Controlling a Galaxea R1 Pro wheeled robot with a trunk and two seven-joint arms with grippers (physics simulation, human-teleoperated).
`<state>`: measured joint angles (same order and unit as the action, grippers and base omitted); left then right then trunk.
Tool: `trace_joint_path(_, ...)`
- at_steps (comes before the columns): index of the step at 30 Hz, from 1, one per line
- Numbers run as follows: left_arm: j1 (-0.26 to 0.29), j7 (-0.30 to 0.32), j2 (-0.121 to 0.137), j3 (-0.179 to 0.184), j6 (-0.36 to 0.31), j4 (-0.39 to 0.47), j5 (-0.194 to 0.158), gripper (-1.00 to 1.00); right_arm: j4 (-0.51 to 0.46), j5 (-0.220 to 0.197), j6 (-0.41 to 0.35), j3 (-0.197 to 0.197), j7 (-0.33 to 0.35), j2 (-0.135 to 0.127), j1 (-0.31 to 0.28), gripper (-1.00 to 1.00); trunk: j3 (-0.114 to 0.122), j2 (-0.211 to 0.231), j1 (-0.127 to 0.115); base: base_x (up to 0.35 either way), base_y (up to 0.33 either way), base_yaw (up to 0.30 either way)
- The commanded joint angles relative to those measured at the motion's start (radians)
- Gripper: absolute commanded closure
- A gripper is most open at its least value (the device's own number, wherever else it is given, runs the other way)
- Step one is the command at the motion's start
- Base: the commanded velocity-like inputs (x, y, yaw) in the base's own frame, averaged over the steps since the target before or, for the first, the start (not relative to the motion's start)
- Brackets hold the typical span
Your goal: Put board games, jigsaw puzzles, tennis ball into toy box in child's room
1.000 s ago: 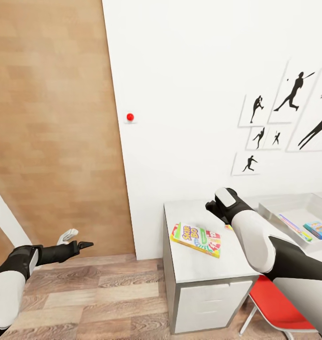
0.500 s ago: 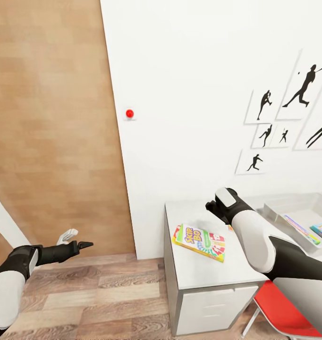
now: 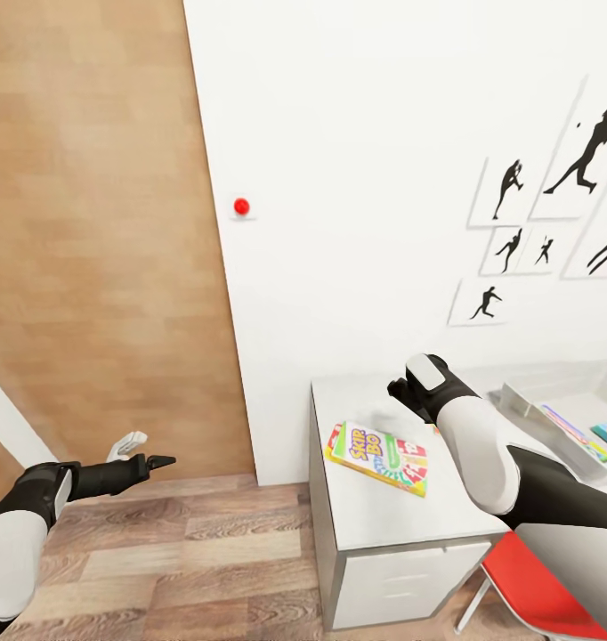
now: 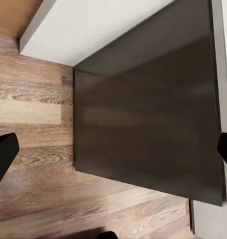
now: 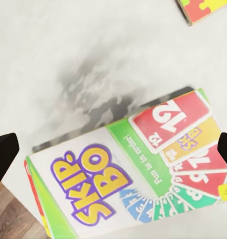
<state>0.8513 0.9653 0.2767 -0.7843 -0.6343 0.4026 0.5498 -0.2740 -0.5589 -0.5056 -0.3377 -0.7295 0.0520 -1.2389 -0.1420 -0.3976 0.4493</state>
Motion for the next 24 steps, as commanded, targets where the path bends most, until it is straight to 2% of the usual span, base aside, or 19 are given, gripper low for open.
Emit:
trace_joint_path(1, 0.002, 0.007, -0.001, -0.009, -0.007, 0.001, 0.009, -1.00, -0.002, -0.008, -0.004, 0.002, -0.007, 0.000, -0.001, -1.00, -0.004, -0.002, 0.001, 0.029, 0.000, 0.000)
trace_joint_path(13, 0.002, 0.006, -0.002, -0.008, -0.008, 0.001, 0.009, -1.00, 0.007, -0.014, -0.008, 0.000, -0.011, -0.022, -0.001, -1.00, -0.011, -0.002, 0.001, 0.139, 0.000, 0.000)
trace_joint_path(17, 0.002, 0.006, -0.002, -0.007, -0.008, 0.001, 0.009, -1.00, 0.008, -0.015, -0.010, 0.001, -0.013, -0.034, -0.001, -1.00, -0.014, -0.002, 0.001, 0.060, 0.000, 0.000)
trace_joint_path(24, 0.002, 0.006, -0.002, -0.007, -0.008, 0.001, 0.009, -1.00, 0.008, -0.015, -0.011, 0.001, -0.014, -0.040, -0.001, -1.00, -0.024, -0.002, 0.001, 0.015, 0.000, 0.000)
